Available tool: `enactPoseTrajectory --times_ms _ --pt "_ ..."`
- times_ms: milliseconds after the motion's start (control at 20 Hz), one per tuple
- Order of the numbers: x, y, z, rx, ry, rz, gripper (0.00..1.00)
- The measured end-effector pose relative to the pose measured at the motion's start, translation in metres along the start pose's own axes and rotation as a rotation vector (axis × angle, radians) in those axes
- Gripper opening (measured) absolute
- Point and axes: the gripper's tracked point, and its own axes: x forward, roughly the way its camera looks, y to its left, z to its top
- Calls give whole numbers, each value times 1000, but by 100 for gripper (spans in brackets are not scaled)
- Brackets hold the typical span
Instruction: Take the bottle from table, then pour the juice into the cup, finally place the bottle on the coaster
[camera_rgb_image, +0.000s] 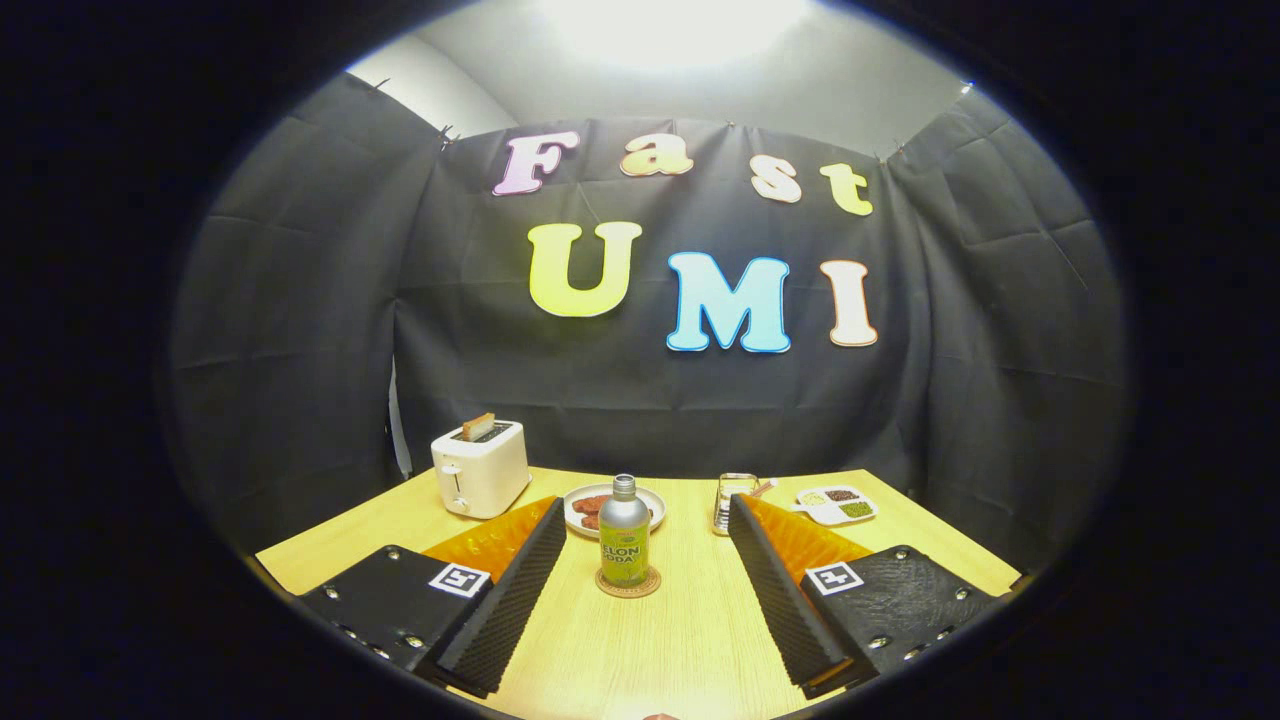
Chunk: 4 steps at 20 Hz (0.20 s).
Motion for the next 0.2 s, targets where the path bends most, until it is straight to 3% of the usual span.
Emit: enactPoseTrajectory --times_ms 200 --pt "-1 -5 11 -3 -17 -11 99"
